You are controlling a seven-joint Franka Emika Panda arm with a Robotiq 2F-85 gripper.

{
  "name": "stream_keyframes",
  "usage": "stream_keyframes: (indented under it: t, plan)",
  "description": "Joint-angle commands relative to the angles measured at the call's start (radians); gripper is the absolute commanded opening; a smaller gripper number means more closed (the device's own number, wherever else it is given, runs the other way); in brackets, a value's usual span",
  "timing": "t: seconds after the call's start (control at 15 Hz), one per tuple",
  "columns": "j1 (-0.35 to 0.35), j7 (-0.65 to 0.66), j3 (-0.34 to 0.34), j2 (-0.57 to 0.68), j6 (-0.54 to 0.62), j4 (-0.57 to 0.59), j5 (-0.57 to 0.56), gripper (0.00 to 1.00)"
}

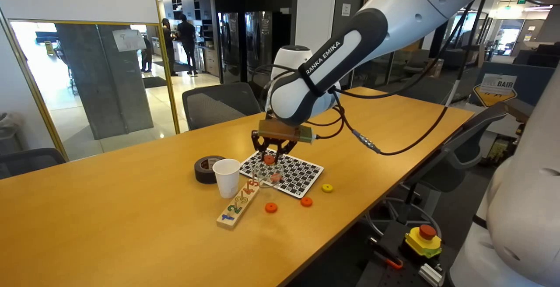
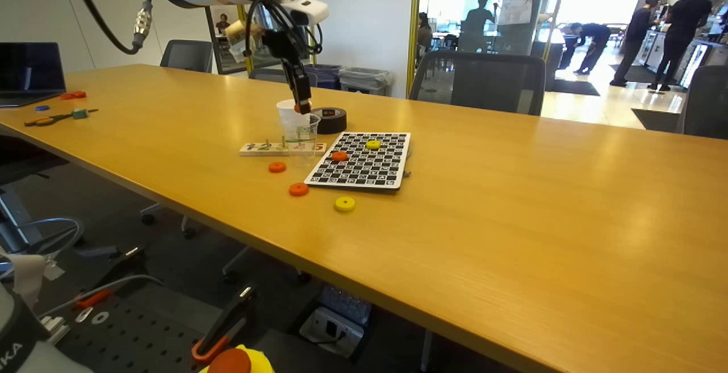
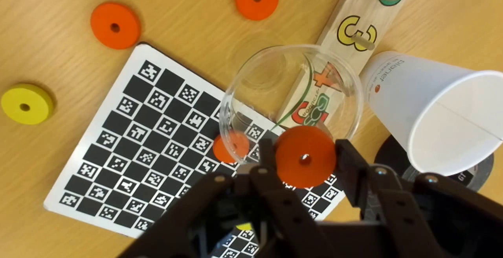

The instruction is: Pick up the orange and yellow objects and put them in the two cups

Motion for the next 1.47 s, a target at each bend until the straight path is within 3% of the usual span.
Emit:
stream_keyframes:
  t: [0.0,0.4,0.8,0.87,1.0,1.2,1.4]
  plan:
    - [0.007,-0.104,-0.007,0.053,-0.013,0.062,0.086,0.17]
    - [0.007,-0.172,-0.011,0.083,-0.083,0.104,0.157,0.17]
    - [0.010,-0.160,-0.013,0.075,-0.193,0.134,0.154,0.17]
    - [0.010,-0.161,-0.012,0.074,-0.205,0.137,0.157,0.67]
    - [0.013,-0.151,-0.011,0.060,-0.217,0.131,0.150,0.73]
    - [0.024,-0.120,-0.005,0.019,-0.224,0.104,0.126,0.97]
    - [0.045,-0.069,0.012,-0.056,-0.240,0.053,0.088,1.00]
